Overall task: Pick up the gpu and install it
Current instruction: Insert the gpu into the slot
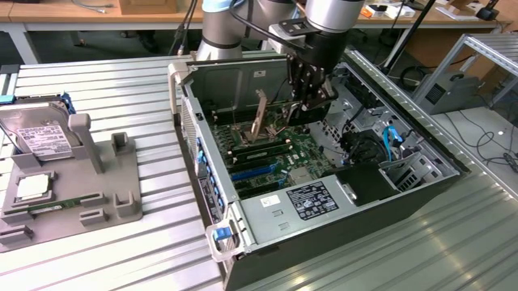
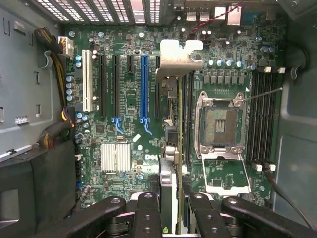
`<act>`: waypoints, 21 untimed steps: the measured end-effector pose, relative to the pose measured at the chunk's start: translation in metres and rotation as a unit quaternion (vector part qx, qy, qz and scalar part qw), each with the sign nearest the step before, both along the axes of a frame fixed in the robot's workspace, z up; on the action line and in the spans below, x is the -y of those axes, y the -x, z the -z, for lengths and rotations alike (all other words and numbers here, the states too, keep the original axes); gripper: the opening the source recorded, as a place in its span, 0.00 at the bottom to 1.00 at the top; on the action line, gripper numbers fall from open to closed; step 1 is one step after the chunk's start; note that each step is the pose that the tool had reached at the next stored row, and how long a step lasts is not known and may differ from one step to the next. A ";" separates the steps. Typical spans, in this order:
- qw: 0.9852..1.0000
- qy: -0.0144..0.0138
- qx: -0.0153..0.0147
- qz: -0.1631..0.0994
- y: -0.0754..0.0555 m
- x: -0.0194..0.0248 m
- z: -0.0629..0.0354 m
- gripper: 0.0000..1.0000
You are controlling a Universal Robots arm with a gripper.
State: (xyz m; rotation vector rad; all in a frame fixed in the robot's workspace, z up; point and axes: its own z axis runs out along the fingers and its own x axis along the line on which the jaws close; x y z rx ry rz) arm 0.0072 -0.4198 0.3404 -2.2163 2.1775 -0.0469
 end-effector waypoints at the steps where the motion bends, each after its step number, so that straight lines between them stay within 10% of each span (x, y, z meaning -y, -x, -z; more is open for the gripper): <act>1: 1.000 0.000 0.000 0.000 0.000 0.0000 0.0004 0.27; 21: 1.000 0.000 0.000 0.000 0.002 0.0001 0.0066 0.27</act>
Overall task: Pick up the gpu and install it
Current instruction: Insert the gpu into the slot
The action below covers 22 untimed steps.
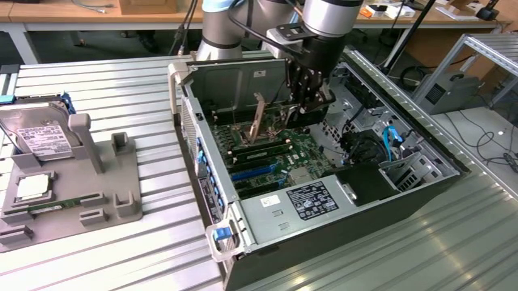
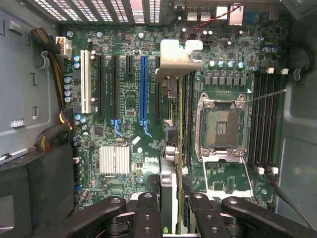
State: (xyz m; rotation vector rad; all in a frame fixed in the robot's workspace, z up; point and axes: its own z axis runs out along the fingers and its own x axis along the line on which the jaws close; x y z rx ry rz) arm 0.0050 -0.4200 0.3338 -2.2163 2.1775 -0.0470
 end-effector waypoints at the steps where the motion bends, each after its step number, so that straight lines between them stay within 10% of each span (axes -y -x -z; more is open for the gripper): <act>1: 1.000 0.000 0.000 0.000 0.000 0.0000 0.0004 0.27; 22: 1.000 0.000 0.000 0.000 0.002 0.0001 0.0060 0.27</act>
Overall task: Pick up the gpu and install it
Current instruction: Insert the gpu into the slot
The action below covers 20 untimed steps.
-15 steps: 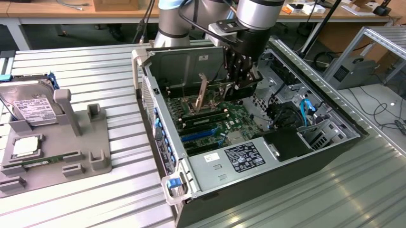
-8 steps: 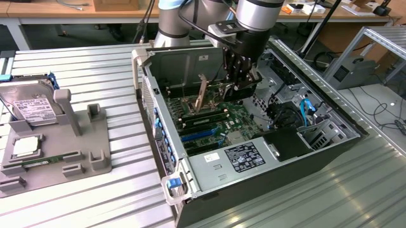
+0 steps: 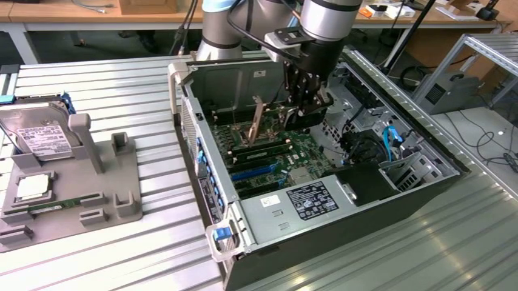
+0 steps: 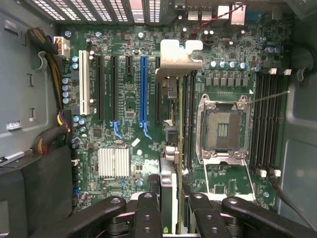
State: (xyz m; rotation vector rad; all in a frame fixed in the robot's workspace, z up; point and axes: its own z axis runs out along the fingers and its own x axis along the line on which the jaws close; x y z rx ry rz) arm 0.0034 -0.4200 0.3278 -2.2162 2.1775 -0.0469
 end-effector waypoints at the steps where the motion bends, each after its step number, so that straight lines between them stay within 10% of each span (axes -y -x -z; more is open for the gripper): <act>1: 1.000 0.000 0.000 0.000 0.000 0.0000 0.0003 0.27; 20: 1.000 0.000 0.000 0.000 0.001 0.0001 0.0057 0.27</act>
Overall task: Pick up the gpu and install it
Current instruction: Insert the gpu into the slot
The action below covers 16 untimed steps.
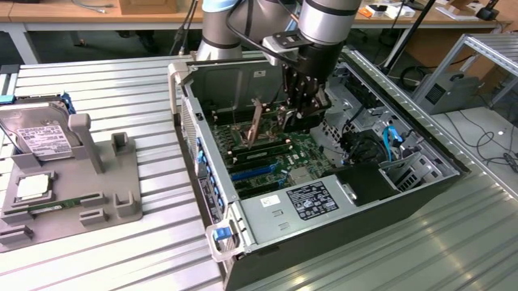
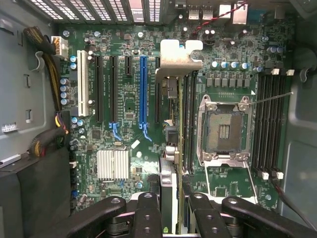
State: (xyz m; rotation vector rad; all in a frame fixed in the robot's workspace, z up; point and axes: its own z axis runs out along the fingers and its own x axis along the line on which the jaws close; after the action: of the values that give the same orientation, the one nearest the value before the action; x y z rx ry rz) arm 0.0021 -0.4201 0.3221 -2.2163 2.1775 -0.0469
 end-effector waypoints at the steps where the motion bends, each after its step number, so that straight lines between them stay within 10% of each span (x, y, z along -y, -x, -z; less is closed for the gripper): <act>1: 1.000 0.000 0.000 0.000 0.000 0.0000 0.0004 0.27; 16: 1.000 0.000 0.000 0.000 0.001 0.0001 0.0040 0.27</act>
State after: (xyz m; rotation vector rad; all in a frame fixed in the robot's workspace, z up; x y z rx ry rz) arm 0.0013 -0.4201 0.3181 -2.2163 2.1774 -0.0469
